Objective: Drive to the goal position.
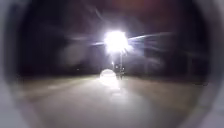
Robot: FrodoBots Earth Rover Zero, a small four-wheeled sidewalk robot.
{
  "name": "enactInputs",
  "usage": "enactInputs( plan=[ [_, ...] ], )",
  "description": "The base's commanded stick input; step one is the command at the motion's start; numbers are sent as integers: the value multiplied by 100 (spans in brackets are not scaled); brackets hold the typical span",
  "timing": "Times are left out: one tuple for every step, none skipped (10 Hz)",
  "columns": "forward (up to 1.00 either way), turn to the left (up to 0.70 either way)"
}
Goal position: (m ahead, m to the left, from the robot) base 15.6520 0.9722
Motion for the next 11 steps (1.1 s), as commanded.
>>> enactInputs(
  plan=[
    [85, 0],
    [85, 0],
    [85, 0],
    [85, 0],
    [85, 0],
    [85, 0],
    [85, 0],
    [85, 0],
    [85, 0],
    [85, 0],
    [85, 0]
  ],
)
